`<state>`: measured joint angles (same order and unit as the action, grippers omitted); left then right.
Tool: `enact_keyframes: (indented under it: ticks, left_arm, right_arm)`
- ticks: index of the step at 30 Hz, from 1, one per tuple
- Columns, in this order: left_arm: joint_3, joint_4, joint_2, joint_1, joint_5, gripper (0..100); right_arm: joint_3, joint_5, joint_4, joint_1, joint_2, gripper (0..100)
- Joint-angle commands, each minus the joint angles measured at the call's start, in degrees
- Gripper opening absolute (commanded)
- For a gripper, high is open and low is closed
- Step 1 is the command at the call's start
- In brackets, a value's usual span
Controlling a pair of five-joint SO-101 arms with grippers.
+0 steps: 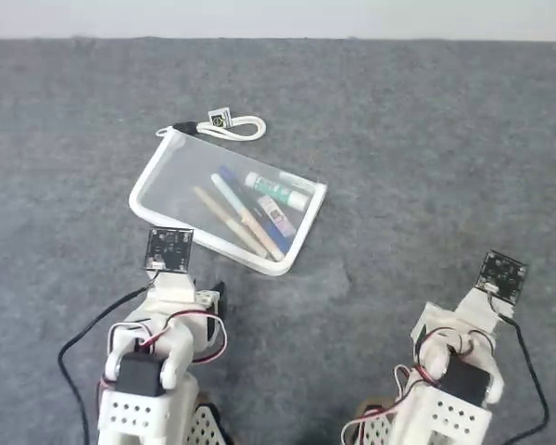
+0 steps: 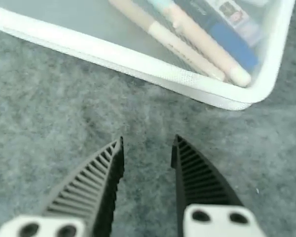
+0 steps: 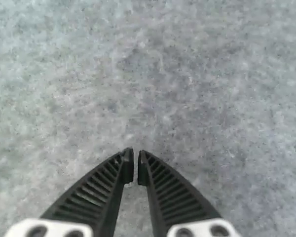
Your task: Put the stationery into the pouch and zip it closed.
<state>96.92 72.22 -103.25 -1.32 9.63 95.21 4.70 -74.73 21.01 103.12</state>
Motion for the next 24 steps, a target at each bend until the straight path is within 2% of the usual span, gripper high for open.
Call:
enact_keyframes:
  ticks: [1,5,15,24]
  left_arm:
    - [-0.4,0.18,-1.49,0.35,0.7,15]
    - [-0.4,0.26,-1.49,0.0,0.7,15]
    - [-0.4,0.26,-1.49,0.09,0.7,15]
    - [-0.4,0.35,-1.49,0.09,0.7,15]
  right_arm:
    - [1.23,-0.09,-0.31,-1.27,0.92,0.7]
    - [1.23,-0.09,-0.31,-5.49,0.92,0.7]
    - [1.23,-0.18,-0.31,-23.6,0.92,0.7]
    - [1.23,-0.18,-0.31,-25.98,0.92,0.7]
